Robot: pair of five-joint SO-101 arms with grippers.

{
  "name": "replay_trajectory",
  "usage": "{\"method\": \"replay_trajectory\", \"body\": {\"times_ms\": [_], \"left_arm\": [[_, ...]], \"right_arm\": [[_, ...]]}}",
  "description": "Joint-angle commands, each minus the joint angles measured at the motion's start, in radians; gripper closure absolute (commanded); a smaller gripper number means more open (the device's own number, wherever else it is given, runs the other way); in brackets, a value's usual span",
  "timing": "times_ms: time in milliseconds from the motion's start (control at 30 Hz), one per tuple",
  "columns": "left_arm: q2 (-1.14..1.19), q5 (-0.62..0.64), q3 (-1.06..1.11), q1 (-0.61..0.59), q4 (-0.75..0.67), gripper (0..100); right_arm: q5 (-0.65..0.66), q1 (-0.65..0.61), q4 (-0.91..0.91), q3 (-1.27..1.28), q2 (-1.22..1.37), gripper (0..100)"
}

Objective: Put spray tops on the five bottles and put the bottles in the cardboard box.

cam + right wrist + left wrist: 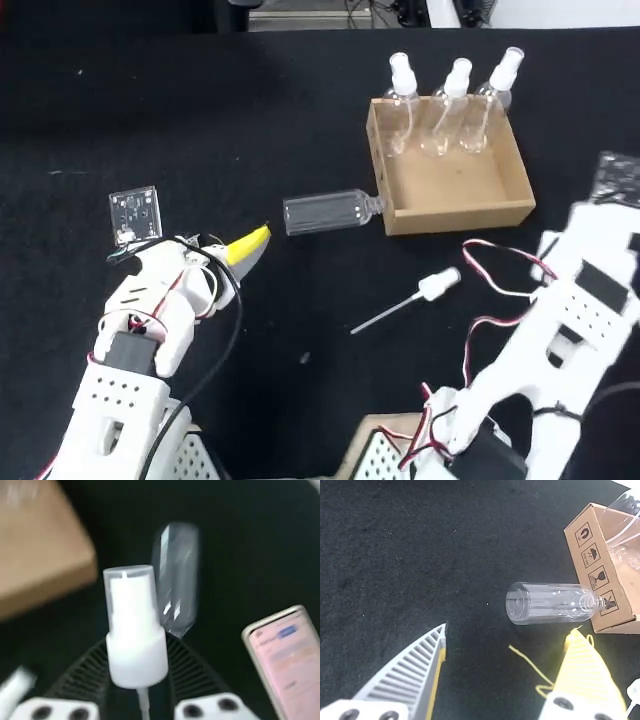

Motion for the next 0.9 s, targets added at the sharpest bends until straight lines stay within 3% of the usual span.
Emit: {"method": "replay_trajectory", "body": {"times_ms": [0,200,300,400,533,667,800,867], "left_arm": [[-0.017,0.005,-0.018,0.013,-0.017,65],[-0.017,0.005,-0.018,0.010,-0.017,65],[-0.017,0.005,-0.027,-0.005,-0.015,65],[-0.017,0.011,-0.071,-0.077,0.038,65],[-0.017,0.071,-0.162,-0.239,0.143,65],[-0.017,0.204,-0.176,-0.349,0.167,65],[-0.017,0.233,-0.174,-0.358,0.169,65],[-0.017,0.233,-0.174,-0.357,0.169,65]], "right_arm": [[0.025,-0.040,0.095,-0.071,0.028,98.6],[-0.021,-0.109,0.104,-0.074,0.058,98.8],[-0.038,-0.212,0.187,-0.104,0.002,98.8],[-0.055,-0.384,0.325,-0.162,-0.096,98.8],[-0.110,-0.720,0.402,-0.173,-0.191,98.7],[-0.176,-1.005,0.338,-0.137,-0.165,98.7],[-0.238,-1.158,0.207,-0.076,-0.053,98.2],[-0.259,-1.227,0.187,-0.071,0.004,92.6]]}}
